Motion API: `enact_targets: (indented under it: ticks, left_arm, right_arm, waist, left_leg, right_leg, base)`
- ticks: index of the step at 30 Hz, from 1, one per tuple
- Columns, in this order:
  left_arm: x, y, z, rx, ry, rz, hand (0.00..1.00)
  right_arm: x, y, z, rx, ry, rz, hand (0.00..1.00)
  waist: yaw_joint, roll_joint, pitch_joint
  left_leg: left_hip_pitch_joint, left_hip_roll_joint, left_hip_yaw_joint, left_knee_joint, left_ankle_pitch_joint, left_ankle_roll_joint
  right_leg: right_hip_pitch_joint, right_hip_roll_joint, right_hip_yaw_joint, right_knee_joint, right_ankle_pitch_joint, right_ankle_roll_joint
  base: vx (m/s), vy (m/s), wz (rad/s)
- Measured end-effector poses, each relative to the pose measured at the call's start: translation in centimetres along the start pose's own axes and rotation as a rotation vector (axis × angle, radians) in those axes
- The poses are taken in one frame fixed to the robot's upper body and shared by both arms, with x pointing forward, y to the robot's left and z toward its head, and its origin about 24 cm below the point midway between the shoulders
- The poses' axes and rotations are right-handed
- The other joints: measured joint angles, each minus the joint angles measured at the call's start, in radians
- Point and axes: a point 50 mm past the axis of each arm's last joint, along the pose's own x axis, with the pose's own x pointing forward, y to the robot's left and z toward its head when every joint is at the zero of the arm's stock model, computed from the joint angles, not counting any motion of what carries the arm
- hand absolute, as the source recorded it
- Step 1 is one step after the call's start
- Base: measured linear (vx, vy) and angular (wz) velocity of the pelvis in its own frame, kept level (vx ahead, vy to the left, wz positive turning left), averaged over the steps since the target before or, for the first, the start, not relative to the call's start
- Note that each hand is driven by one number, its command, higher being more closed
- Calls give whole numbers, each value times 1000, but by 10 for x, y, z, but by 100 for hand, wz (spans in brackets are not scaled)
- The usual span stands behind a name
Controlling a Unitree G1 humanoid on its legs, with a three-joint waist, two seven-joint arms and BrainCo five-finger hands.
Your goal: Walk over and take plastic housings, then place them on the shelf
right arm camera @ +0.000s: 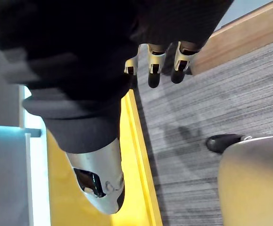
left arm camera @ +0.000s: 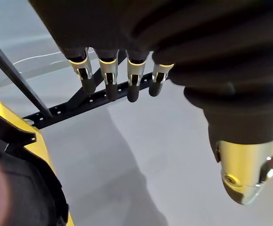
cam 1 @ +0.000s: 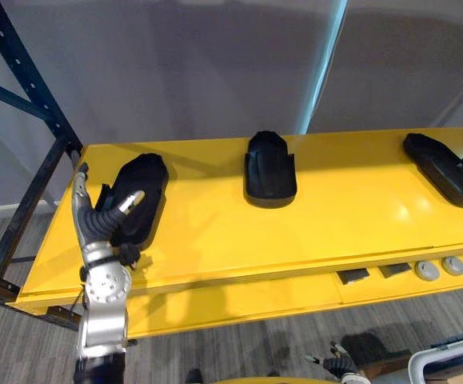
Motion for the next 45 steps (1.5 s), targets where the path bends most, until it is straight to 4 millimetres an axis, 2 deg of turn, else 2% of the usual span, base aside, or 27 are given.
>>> enact_targets:
  ticks: [1, 5, 11, 15, 17, 20, 24, 31, 35, 42, 45]
  left_arm:
    - [-5, 1, 1, 1, 2, 4, 100]
    - [-36, 15, 1, 16, 41, 47, 100]
    - [-59, 18, -9, -11, 135, 23, 100]
    - [-67, 6, -13, -85, 186, -50, 100]
    - [-71, -6, -23, -99, 231, -105, 100]
    - [-76, -18, -35, -101, 286, -150, 100]
    - [-73, -30, -40, -112, 302, -174, 100]
    - [-65, -43, -58, -63, 350, -209, 100]
    - [-62, -48, -66, -40, 373, -230, 100]
    - [-52, -53, -75, -2, 373, -259, 100]
    - [-44, -52, -77, 27, 358, -265, 100]
  right_arm:
    - [0, 1, 0, 1, 1, 0, 0]
    - [-2, 13, 1, 24, -13, 19, 0]
    - [-5, 18, 0, 13, -26, 23, 0]
    - [-6, 21, 2, -4, -35, 36, 0]
    - [-7, 23, 5, 1, -53, 37, 0]
    - [-8, 26, 5, -12, -58, 50, 0]
    - [-8, 25, 4, -13, -56, 47, 0]
    - [-10, 23, 3, -11, -58, 39, 0]
    - [-9, 21, 3, -12, -59, 34, 0]
    - [-8, 14, -4, -24, -24, 19, 0]
    - [-5, 15, -2, -31, -17, 26, 0]
  waist:
    - [1, 0, 1]
    - [4, 0, 4]
    - [31, -7, 6]
    - [35, -15, 6]
    - [50, -18, 5]
    - [52, -24, 1]
    - [52, -25, 0]
    - [46, -14, -25]
    - [26, -8, -30]
    - [21, -3, -39]
    - [0, -3, -40]
  left_leg:
    - [-3, 1, 0, 11, -9, 0]
    - [-28, 10, -2, 71, -49, 5]
    - [-74, 18, -16, 152, -94, 8]
    - [-101, 19, -24, 204, -123, 14]
    - [-108, 18, -20, 231, -143, 20]
    - [-112, 14, -15, 245, -157, 26]
    - [-117, 12, -4, 268, -181, 25]
    - [-93, 11, 12, 240, -161, 17]
    - [-51, 4, 25, 158, -109, 12]
    - [-12, -5, 29, 46, -48, 7]
    - [0, -7, 29, 7, -28, 7]
  right_leg:
    - [2, 0, 0, 0, 0, 0]
    - [14, -2, -12, 14, -19, 7]
    - [14, -9, -38, 25, -26, 11]
    - [15, -18, -58, 34, -33, 19]
    - [17, -22, -54, 34, -33, 19]
    - [18, -28, -53, 34, -33, 19]
    - [18, -34, -43, 34, -34, 20]
    - [14, -35, -23, 34, -35, 22]
    - [3, -34, -15, 34, -35, 22]
    - [-21, -19, -2, 31, -29, 15]
    - [-23, -14, -3, 20, -22, 13]
  base:
    - [0, 0, 0]
    - [-24, -3, 8]
    - [4, 4, 10]
    - [16, 20, 9]
    - [13, 35, -6]
    - [17, 36, -4]
    - [17, 34, -7]
    - [20, 4, -10]
    - [20, -19, -5]
    - [-34, -17, -6]
    - [-4, -1, -1]
